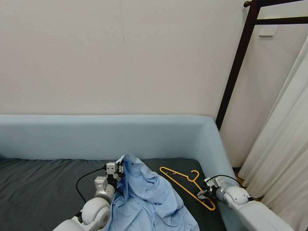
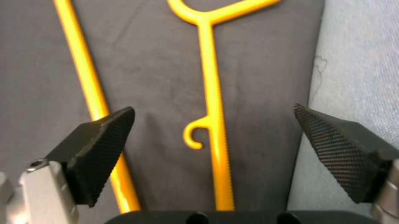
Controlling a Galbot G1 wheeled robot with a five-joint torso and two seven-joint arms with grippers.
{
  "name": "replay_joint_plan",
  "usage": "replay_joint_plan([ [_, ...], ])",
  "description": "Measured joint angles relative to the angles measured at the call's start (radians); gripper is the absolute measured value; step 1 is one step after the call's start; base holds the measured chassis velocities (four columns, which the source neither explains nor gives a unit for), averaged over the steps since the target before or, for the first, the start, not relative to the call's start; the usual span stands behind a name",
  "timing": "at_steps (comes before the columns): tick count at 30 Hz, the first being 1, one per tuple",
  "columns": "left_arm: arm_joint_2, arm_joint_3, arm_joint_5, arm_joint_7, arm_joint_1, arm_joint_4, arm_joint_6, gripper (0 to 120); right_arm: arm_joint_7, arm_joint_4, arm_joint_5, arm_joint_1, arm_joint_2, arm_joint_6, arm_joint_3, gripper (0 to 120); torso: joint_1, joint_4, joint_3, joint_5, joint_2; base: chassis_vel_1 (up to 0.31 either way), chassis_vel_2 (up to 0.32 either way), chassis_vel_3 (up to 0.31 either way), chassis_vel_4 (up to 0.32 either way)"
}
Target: Pick up the clothes from the sofa and hang them on the clothes hanger.
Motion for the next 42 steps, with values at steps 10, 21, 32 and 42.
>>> replay_joint_plan([
  [10, 0.002, 0.011, -0.007, 0.000, -0.011, -0.001, -0.003, 0, -0.023, -0.083, -0.003, 0.029, 0.052, 0.024, 0.026, 57, 0.000, -0.0006, 0.000, -0.0002, 0.000, 0.000, 0.000, 0.000, 0.000],
  [21, 0.009, 0.004, -0.007, -0.002, -0.005, -0.011, -0.001, 0, -0.024, -0.109, -0.018, 0.042, 0.080, 0.025, 0.015, 19, 0.000, -0.0002, 0.000, -0.0001, 0.000, 0.000, 0.000, 0.000, 0.000],
  [32, 0.013, -0.001, -0.010, -0.002, -0.001, -0.011, -0.001, 0, -0.031, -0.120, -0.002, 0.040, 0.087, 0.011, 0.022, 4, 0.000, -0.0004, 0.000, -0.0002, 0.000, 0.000, 0.000, 0.000, 0.000],
  [42, 0.018, -0.001, -0.011, -0.002, -0.003, -0.016, -0.002, 0, 0.049, -0.009, 0.050, 0.025, 0.048, 0.048, 0.041, 4, 0.000, -0.0004, 0.000, 0.0000, 0.000, 0.000, 0.000, 0.000, 0.000],
])
